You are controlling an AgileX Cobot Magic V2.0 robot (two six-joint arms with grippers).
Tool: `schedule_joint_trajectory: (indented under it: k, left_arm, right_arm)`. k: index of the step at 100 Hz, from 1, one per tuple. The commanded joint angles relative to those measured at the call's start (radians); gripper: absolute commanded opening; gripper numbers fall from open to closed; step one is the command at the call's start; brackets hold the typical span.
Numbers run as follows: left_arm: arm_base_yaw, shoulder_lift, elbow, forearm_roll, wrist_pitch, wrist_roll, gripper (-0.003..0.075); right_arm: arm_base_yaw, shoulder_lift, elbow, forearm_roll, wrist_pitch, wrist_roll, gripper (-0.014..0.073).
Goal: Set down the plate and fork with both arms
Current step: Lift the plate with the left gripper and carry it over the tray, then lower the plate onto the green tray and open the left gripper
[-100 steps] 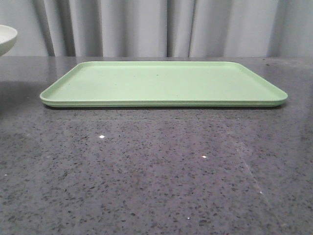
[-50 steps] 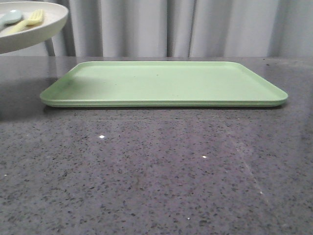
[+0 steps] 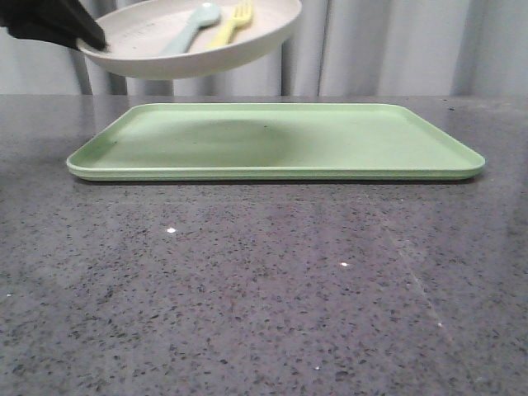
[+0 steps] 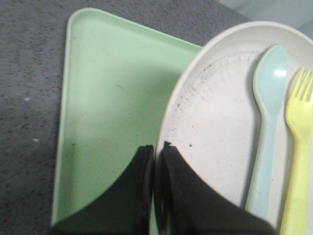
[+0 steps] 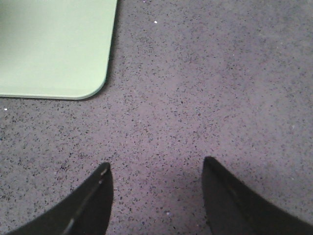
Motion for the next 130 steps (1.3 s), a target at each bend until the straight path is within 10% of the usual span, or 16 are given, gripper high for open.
schedule_joint_trajectory:
  k: [1,32,130]
  left_arm:
    - [-0.058,0.011,-0.075,0.022,-0.076,-0.083,-0.0021]
    - [-0.184,0.119,-0.113,0.180,-0.196,-0.296,-0.0021]
    - [-0.184,0.187,-0.111,0.184,-0.232,-0.300,-0.0021]
  right_arm:
    - [-0.001,0.007,-0.034,-0.005,-0.065,-0.002,0.0420]
    - [-0.001,0.007,-0.034,-0.005,-0.065,-0.002,0.0420]
    - [-0.001,0.007,-0.034,-0.005,-0.065,-0.002,0.0420]
